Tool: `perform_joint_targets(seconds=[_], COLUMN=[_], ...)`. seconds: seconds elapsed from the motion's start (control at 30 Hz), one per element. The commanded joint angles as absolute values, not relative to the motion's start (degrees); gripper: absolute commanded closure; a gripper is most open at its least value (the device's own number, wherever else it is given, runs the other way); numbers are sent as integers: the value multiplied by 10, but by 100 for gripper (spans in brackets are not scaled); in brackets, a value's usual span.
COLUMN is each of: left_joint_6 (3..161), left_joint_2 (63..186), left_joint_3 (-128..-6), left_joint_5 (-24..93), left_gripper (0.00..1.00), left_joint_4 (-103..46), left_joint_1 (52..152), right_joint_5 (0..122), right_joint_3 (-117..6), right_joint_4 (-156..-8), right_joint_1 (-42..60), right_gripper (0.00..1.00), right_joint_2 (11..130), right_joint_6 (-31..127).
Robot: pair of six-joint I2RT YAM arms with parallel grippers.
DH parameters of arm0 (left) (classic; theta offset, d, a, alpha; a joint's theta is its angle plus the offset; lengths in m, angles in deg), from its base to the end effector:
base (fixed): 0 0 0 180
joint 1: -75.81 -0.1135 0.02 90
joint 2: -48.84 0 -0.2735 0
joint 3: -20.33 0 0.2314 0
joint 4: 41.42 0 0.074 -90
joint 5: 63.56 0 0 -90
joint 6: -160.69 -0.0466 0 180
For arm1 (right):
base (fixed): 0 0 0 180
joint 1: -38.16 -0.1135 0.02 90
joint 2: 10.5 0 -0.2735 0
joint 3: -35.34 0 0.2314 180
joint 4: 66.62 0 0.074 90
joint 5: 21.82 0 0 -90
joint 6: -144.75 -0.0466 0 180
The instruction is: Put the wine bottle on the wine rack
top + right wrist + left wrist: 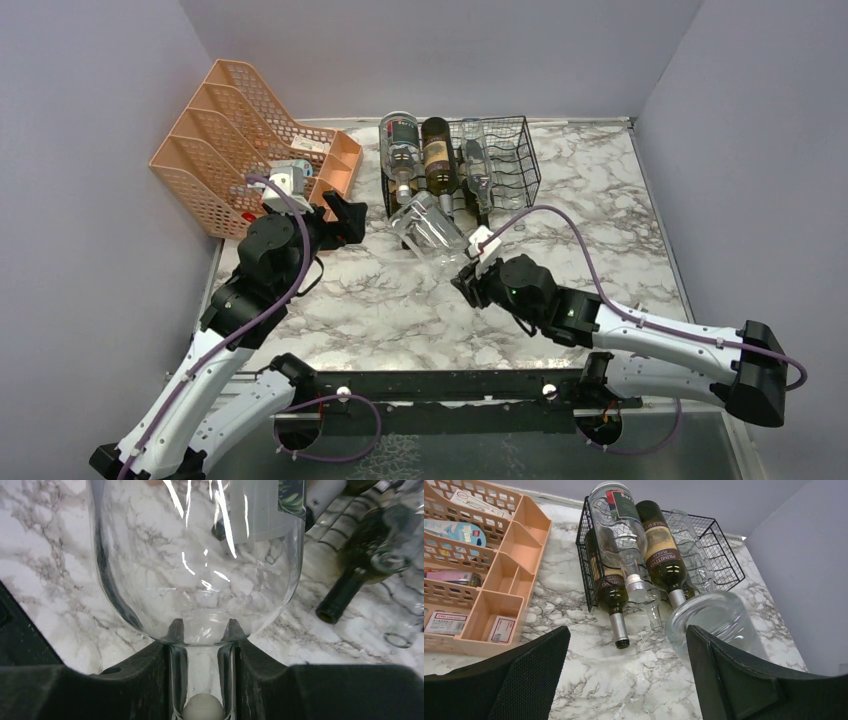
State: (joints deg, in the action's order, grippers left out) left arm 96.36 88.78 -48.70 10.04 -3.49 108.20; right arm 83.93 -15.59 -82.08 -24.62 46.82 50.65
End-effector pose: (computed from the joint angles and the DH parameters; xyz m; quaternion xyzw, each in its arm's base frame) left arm 0.1167 -0.0584 0.3833 -0.0486 0.7559 -0.2177 0.6155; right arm 0.1085 0.1833 0.2737 -0.3351 0.7529 0.2111 0.5257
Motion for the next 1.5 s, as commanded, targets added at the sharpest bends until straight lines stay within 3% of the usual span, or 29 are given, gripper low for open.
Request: perform_joint_targets(seconds=[0.0, 0.27, 0.57, 0.83, 1.47], left_joint_6=[956, 959, 960, 950, 933], left_joint_2=[889, 901, 908, 918, 952], left_joint_3=[-498, -492, -485, -481, -468], left_joint_5=[82, 99, 115, 132, 204], left_gripper=[8, 8, 8, 5, 2], left_joint_4=[-28, -28, -29, -33, -38], left_joint_1=[1083, 1083, 1083, 1083, 1083], right_joint_5=[944, 1010, 897, 809, 755], right_joint_3=[-247, -343, -421, -499, -605], right_joint_4=[-642, -663, -748, -853, -897], right_joint_1=[-247, -185, 20, 142, 194], right_gripper=[99, 99, 99, 99, 99], right_joint_2=[448, 497, 552, 656, 820], right_joint_6=[558, 583, 514, 461, 448])
